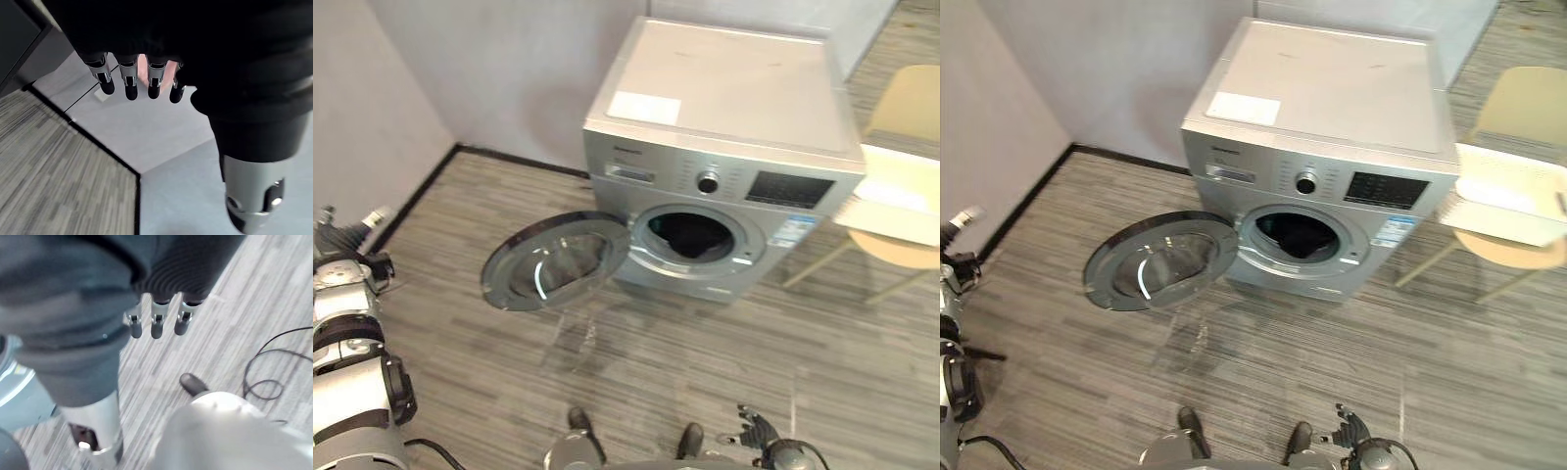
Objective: Pick up the laundry basket with both hands and put the clothes into the washing machine.
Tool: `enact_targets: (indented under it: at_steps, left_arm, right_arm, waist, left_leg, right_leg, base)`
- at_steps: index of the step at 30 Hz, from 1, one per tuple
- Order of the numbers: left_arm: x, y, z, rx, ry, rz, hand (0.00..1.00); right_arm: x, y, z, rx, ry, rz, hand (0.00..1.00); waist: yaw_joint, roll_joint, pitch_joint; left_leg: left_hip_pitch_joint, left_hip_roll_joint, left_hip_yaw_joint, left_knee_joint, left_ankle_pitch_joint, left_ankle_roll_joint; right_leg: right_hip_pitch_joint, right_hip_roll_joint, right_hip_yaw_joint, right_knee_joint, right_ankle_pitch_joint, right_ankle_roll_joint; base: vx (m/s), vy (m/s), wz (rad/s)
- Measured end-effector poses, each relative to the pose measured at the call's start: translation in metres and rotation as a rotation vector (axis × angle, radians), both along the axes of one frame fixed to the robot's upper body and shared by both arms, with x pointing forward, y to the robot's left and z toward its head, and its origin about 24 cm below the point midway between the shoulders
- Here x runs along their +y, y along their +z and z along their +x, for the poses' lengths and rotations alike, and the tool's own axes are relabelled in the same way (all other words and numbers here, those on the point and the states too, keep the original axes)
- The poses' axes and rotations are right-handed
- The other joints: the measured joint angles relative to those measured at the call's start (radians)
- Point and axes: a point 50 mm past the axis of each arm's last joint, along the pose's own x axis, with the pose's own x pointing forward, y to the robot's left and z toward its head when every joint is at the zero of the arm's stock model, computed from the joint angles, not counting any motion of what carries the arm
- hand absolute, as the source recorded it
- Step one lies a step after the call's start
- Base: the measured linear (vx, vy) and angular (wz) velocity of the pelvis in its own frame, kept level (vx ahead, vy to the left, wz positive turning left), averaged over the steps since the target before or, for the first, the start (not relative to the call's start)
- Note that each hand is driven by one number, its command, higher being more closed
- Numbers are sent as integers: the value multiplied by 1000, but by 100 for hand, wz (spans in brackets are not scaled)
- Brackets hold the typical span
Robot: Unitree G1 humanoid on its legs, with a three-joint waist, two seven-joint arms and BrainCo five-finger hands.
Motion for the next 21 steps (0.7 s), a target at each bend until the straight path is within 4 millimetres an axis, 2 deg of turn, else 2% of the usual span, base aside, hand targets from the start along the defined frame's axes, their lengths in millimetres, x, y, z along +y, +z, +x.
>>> enact_targets:
  at_steps: [1,2,3,4,5,6,7,9,10,12,14,17,18,21]
  left_arm:
    - [0,0,0,-2,3,-6,0]
    - [0,0,0,-4,6,-10,0]
    - [0,9,5,-27,6,-12,0]
    - [-1,14,8,-42,5,-12,0]
    - [0,29,12,-82,18,-1,0]
    - [2,42,14,-114,31,13,0]
    - [0,57,20,-160,40,19,0]
    - [-4,73,27,-226,34,2,0]
    - [-6,82,30,-264,33,-9,0]
    - [-10,90,36,-340,38,-62,0]
    - [-16,87,40,-423,41,-167,0]
    - [-19,91,41,-499,59,-183,0]
    - [-21,91,42,-501,54,-185,0]
    - [-32,85,48,-493,21,-165,0]
  right_arm:
    - [0,-1,-3,9,-7,0,0]
    - [0,0,-5,2,-28,7,0]
    - [4,4,3,-47,-47,23,0]
    - [5,6,7,-66,-44,27,0]
    - [6,12,17,-119,-37,29,0]
    - [7,17,25,-159,-34,33,0]
    - [5,24,33,-215,-49,31,0]
    - [5,30,41,-264,-68,30,0]
    - [7,33,44,-287,-77,31,0]
    - [12,36,42,-310,-90,35,0]
    - [19,39,40,-332,-98,53,0]
    - [21,47,45,-376,-89,57,0]
    - [21,48,46,-383,-87,56,0]
    - [26,68,62,-489,-37,57,0]
  waist:
    - [-1,-12,7]
    - [-19,-18,25]
    - [-28,-54,78]
    - [-22,-55,94]
    - [-23,-90,112]
    - [-25,-95,157]
    - [-25,-111,199]
    - [-24,-116,247]
    - [-24,-126,271]
    - [-18,-131,274]
    - [-3,-147,279]
    - [20,-153,281]
    - [24,-153,281]
    - [40,-154,281]
  left_leg:
    - [-6,-2,-7,1,0,0]
    - [-24,-6,-13,5,0,0]
    - [-54,-7,-15,35,-7,9]
    - [-82,-1,-8,52,-12,13]
    - [-147,16,4,86,-19,23]
    - [-182,24,6,106,-20,26]
    - [-232,36,5,138,-24,33]
    - [-300,72,5,195,-50,45]
    - [-329,92,2,225,-66,41]
    - [-388,130,-3,264,-78,39]
    - [-426,170,-5,291,-85,39]
    - [-444,208,-13,307,-85,29]
    - [-444,211,-13,308,-83,27]
    - [-445,216,-17,305,-73,21]
  right_leg:
    - [-13,-4,8,6,1,0]
    - [-32,-8,8,8,8,2]
    - [-64,-14,15,22,16,1]
    - [-101,-17,31,39,17,0]
    - [-177,-20,52,68,26,-5]
    - [-202,-17,56,62,46,-9]
    - [-228,-8,62,42,83,-11]
    - [-254,14,62,2,120,-13]
    - [-261,28,64,-25,133,-4]
    - [-289,49,38,-51,137,3]
    - [-314,70,8,-66,152,15]
    - [-323,102,1,-71,167,-1]
    - [-323,104,1,-71,170,-5]
    - [-322,113,-2,-72,168,-14]
  base:
    - [-117,100,-30]
    - [-203,115,-10]
    - [-155,74,-9]
    - [-292,127,-27]
    - [-202,81,-34]
    - [-300,102,-31]
    - [-134,36,-18]
    - [-166,33,-22]
    - [-170,23,-28]
    - [-69,-32,-32]
    - [1,-81,-34]
    - [61,-88,-17]
    - [87,-69,-7]
    - [133,-34,4]
